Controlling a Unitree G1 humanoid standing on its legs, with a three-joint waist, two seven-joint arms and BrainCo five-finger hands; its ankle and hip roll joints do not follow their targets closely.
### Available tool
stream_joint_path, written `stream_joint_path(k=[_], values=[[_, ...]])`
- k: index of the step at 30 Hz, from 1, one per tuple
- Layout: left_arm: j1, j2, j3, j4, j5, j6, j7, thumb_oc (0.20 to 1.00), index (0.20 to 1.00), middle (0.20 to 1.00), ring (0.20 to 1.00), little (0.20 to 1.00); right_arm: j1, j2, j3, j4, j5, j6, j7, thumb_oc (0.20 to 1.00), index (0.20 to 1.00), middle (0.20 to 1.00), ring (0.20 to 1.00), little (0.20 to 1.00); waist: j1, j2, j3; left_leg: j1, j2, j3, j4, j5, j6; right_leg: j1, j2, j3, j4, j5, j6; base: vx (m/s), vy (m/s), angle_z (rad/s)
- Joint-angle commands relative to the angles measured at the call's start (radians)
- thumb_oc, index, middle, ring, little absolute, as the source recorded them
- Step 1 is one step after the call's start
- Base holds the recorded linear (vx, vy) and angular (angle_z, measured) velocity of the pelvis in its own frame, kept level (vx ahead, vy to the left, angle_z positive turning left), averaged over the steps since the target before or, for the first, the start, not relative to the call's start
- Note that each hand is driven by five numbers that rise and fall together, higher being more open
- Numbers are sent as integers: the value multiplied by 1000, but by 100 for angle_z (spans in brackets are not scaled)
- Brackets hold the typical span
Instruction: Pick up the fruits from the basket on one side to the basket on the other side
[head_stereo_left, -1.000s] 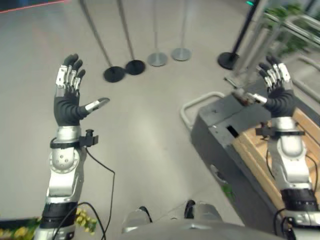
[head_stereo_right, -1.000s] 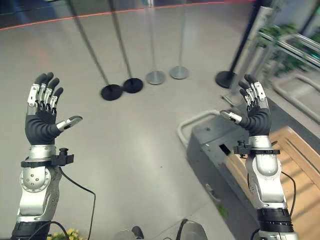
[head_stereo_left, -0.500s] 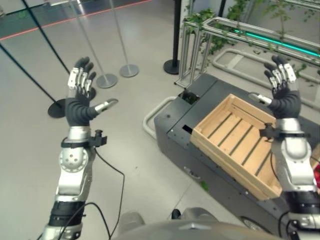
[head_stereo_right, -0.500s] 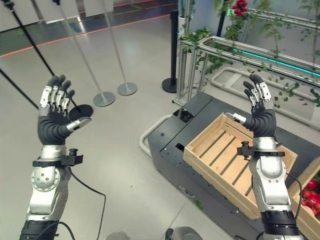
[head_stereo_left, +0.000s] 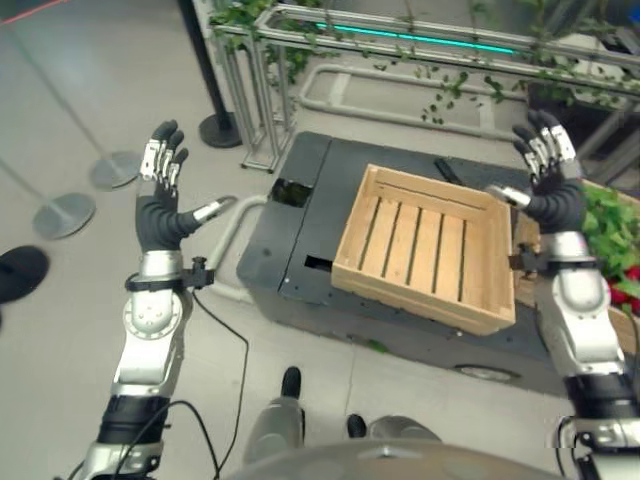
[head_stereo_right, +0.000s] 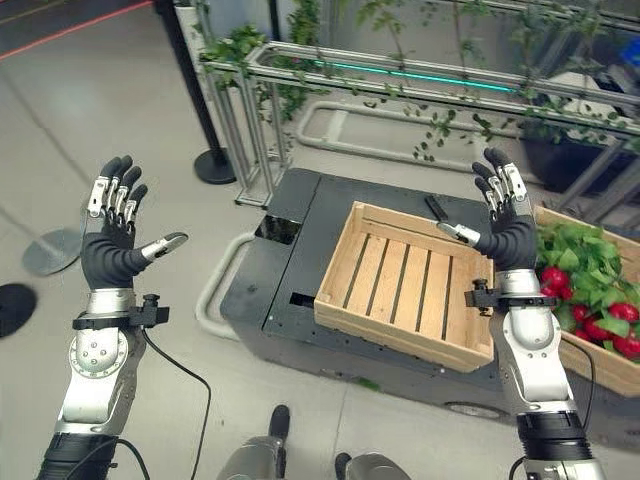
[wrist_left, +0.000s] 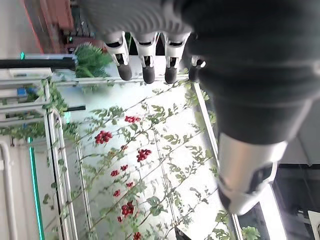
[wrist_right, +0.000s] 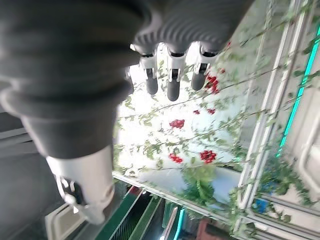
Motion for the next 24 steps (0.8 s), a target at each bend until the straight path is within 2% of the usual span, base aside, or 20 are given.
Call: stream_joint_path(k=[1, 4, 5, 6, 8, 9, 11, 12, 13, 14, 16, 18, 24], values=[[-23, 44, 7, -37, 54, -57, 27, 1000, 1000, 1000, 1000, 1000, -45, -2, -26, -48, -31, -27, -9, 1000, 1000, 1000, 1000, 1000, 6, -23, -65, 4, 44, 71, 82, -119, -20, 25, -35, 21, 7, 30, 102, 82, 275, -49], [-38, 51, -10, -26, 58, -52, 36, 1000, 1000, 1000, 1000, 1000, -39, 18, -22, -60, -43, -26, -11, 1000, 1000, 1000, 1000, 1000, -15, -32, -63, 24, 42, 133, 106, -166, 6, -8, -64, 41, 50, 40, 136, 75, 253, -70], [-38, 51, -10, -26, 58, -52, 36, 1000, 1000, 1000, 1000, 1000, -39, 18, -22, -60, -43, -26, -11, 1000, 1000, 1000, 1000, 1000, -15, -32, -63, 24, 42, 133, 106, -166, 6, -8, -64, 41, 50, 40, 136, 29, 202, -81], [-35, 54, -11, -24, 61, -53, 34, 1000, 1000, 1000, 1000, 1000, -30, 31, -22, -64, -44, -27, -9, 1000, 1000, 1000, 1000, 1000, -19, -32, -60, 35, 50, 170, 105, -175, 13, -36, -74, 42, 68, 68, 154, -9, 148, -70], [-29, 56, -13, -24, 61, -49, 34, 1000, 1000, 1000, 1000, 1000, -28, 38, -15, -61, -44, -23, -6, 1000, 1000, 1000, 1000, 1000, -26, -34, -53, 56, 55, 197, 103, -192, 17, -69, -83, 6, 77, 92, 163, -31, 160, -92], [-29, 59, -11, -25, 57, -48, 37, 1000, 1000, 1000, 1000, 1000, -38, 45, -4, -51, -42, -21, -9, 1000, 1000, 1000, 1000, 1000, -15, -34, -47, 70, 67, 227, 94, -191, 15, -104, -98, -73, 67, 124, 154, -82, 108, -88], [-15, 67, 5, -39, 59, -48, 38, 1000, 1000, 1000, 1000, 1000, -49, 49, 11, -42, -40, -20, -8, 1000, 1000, 1000, 1000, 1000, 9, -32, -38, 95, 81, 264, 78, -204, 12, -128, -136, -256, 52, 132, 130, -96, 58, -99], [-15, 67, 6, -40, 59, -48, 38, 1000, 1000, 1000, 1000, 1000, -50, 50, 12, -42, -40, -20, -9, 1000, 1000, 1000, 1000, 1000, 7, -32, -38, 92, 82, 262, 75, -196, 12, -130, -135, -258, 48, 138, 129, -99, 45, -145], [1, 63, 30, -46, 63, -45, 40, 1000, 1000, 1000, 1000, 1000, -57, 56, 28, -26, -55, -12, -11, 1000, 1000, 1000, 1000, 1000, 27, -29, -34, 104, 88, 298, 60, -195, 7, -135, -192, -395, 39, 157, 134, -49, 27, -114], [2, 54, 30, -35, 55, -48, 38, 1000, 1000, 1000, 1000, 1000, -50, 51, 27, -17, -59, -11, -11, 1000, 1000, 1000, 1000, 1000, 4, -31, -34, 111, 81, 291, 56, -193, 7, -125, -162, -339, 34, 141, 133, -34, 27, -90], [9, 41, 33, -24, 49, -49, 32, 1000, 1000, 1000, 1000, 1000, -47, 51, 20, -9, -58, -11, -7, 1000, 1000, 1000, 1000, 1000, -2, -36, -45, 117, 79, 298, 57, -191, 10, -118, -152, -295, 8, 151, 129, 29, -22, 1], [19, 34, 37, -19, 47, -50, 34, 1000, 1000, 1000, 1000, 1000, -46, 57, 21, -4, -51, -13, -9, 1000, 1000, 1000, 1000, 1000, 1, -39, -53, 131, 79, 311, 51, -196, 11, -107, -158, -299, -19, 163, 129, 40, -29, 18], [52, 12, 35, 13, 43, -34, 25, 1000, 1000, 1000, 1000, 1000, -21, 61, 25, -6, -48, -5, 0, 1000, 1000, 1000, 1000, 1000, -6, -42, -89, 180, 88, 308, -1, -178, -2, -42, -131, -292, -87, 154, 114, 32, -71, -1]])
